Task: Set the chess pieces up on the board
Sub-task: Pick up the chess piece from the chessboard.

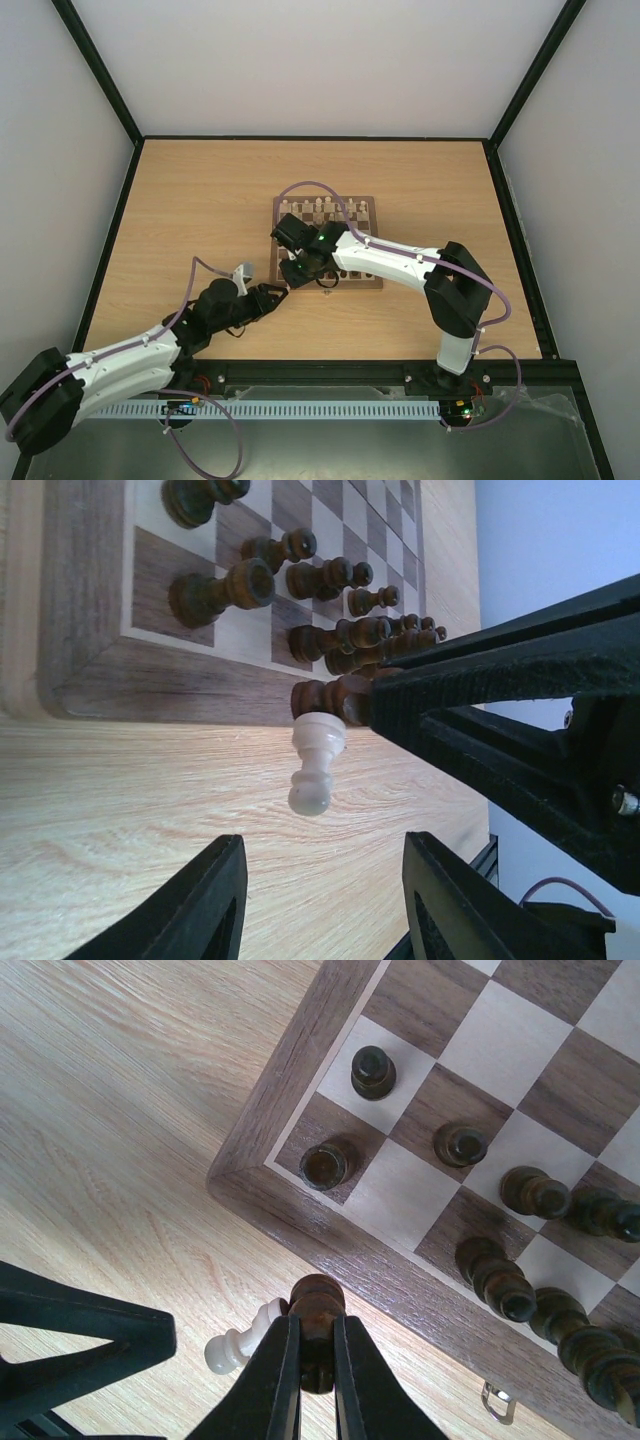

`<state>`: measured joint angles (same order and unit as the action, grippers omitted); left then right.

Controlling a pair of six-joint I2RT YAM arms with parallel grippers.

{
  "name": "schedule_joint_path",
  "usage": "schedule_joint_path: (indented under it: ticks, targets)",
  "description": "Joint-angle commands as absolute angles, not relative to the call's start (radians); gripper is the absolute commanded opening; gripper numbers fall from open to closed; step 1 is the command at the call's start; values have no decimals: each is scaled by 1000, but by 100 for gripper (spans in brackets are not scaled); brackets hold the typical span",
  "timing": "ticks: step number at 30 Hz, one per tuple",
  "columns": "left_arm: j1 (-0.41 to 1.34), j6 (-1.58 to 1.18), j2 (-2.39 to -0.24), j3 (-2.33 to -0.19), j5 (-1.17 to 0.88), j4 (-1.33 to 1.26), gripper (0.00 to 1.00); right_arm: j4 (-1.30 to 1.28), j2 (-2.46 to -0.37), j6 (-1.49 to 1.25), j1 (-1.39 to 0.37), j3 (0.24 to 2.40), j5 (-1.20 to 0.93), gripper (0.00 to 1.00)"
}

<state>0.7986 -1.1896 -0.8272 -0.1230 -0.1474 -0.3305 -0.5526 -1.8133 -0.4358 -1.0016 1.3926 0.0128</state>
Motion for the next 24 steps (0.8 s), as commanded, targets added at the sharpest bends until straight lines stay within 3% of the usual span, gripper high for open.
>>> schedule_joint_path:
  ticks: [1, 16, 24]
  targets:
    - [812, -1211, -878, -125, -135, -437, 44, -559, -1770, -449, -1003, 1373, 5, 6]
    - [828, -1248, -955, -125, -72, -505, 30, -532, -1748, -449, -1003, 1341, -14, 6]
    - [828, -1259, -999, -138, -68, -542, 29, -525, -1738, -449, -1003, 1335, -27, 6]
